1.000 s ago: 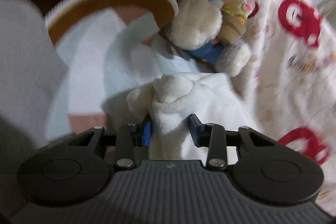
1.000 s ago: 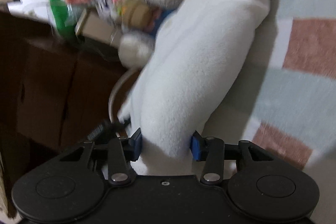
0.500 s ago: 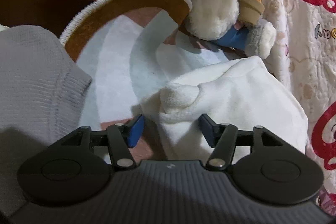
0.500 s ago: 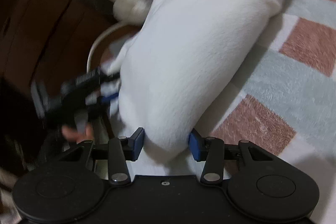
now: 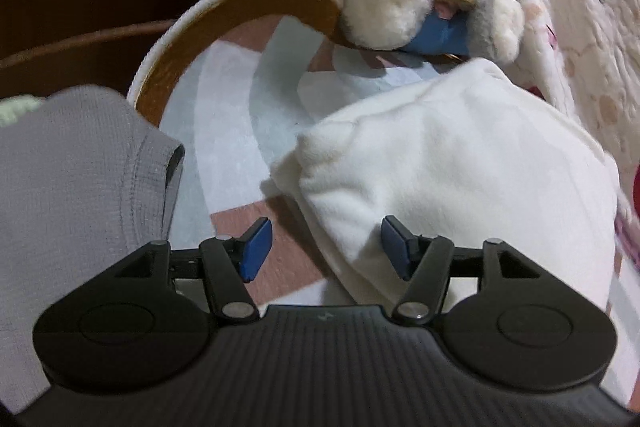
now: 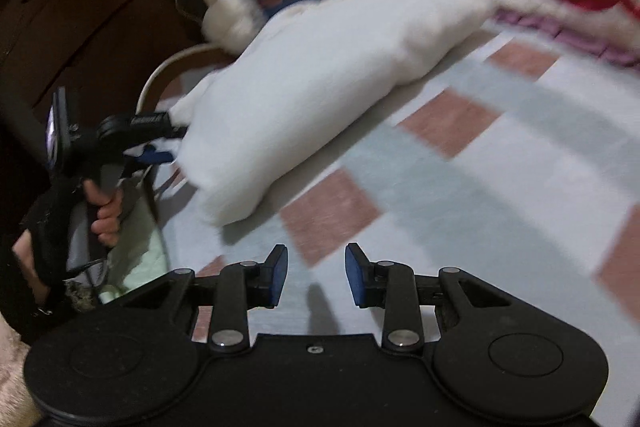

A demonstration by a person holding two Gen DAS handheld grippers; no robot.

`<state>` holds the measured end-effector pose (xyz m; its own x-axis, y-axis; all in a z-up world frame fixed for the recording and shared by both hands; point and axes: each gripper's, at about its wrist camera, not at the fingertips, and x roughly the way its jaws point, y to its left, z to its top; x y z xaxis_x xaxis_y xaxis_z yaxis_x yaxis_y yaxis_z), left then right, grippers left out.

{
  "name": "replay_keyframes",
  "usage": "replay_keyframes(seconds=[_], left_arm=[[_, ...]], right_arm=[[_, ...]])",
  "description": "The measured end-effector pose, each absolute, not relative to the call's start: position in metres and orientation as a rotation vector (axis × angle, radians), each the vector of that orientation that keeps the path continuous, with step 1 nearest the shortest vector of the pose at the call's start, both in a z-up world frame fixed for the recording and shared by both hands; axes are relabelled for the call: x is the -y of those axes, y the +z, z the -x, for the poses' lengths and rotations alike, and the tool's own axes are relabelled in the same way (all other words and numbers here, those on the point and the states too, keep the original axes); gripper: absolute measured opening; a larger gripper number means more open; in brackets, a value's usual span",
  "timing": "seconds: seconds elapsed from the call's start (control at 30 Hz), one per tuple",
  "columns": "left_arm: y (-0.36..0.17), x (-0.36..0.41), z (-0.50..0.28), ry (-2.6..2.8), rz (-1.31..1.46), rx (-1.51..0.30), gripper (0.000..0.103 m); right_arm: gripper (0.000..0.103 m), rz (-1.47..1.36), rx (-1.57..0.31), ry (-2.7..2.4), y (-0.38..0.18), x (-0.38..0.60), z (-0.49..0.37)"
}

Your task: Fold clothes

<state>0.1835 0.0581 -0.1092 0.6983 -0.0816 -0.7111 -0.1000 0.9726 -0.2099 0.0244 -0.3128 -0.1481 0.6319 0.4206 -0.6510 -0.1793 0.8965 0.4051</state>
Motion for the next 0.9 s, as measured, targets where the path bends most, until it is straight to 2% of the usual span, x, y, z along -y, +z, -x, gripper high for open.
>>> replay_keyframes(seconds=[0.13, 0.3, 0.37, 0.53, 0.67, 0.9], left_arm=[[-0.091, -0.036, -0.165, -0.027, 0.17, -0.79, 0.061], [-0.064, -0.009, -0.135, -0.127, 0.155, -0.795, 0.073], [-0.055, 0.003, -0.116, -0.161, 0.134, -0.803, 0.083], [-0.035, 0.031, -0.078, -0.231, 0.147, -0.846, 0.084], [-0.016, 0.053, -0.048, -0.274, 0.125, -0.843, 0.092], [0.001, 0.076, -0.005, -0.288, 0.069, -0.855, 0.095]], right_arm=[[0.041, -0.241, -0.755, 0.332, -0.131, 0.33, -0.002], [0.045, -0.165, -0.689, 0.33, -0.115, 0.334, 0.025], [0.047, -0.151, -0.662, 0.329, -0.109, 0.334, 0.036], [0.053, -0.136, -0.593, 0.3, -0.092, 0.335, 0.06], [0.059, -0.124, -0.537, 0.278, -0.078, 0.335, 0.079], [0.061, -0.206, -0.494, 0.26, -0.06, 0.345, 0.107]])
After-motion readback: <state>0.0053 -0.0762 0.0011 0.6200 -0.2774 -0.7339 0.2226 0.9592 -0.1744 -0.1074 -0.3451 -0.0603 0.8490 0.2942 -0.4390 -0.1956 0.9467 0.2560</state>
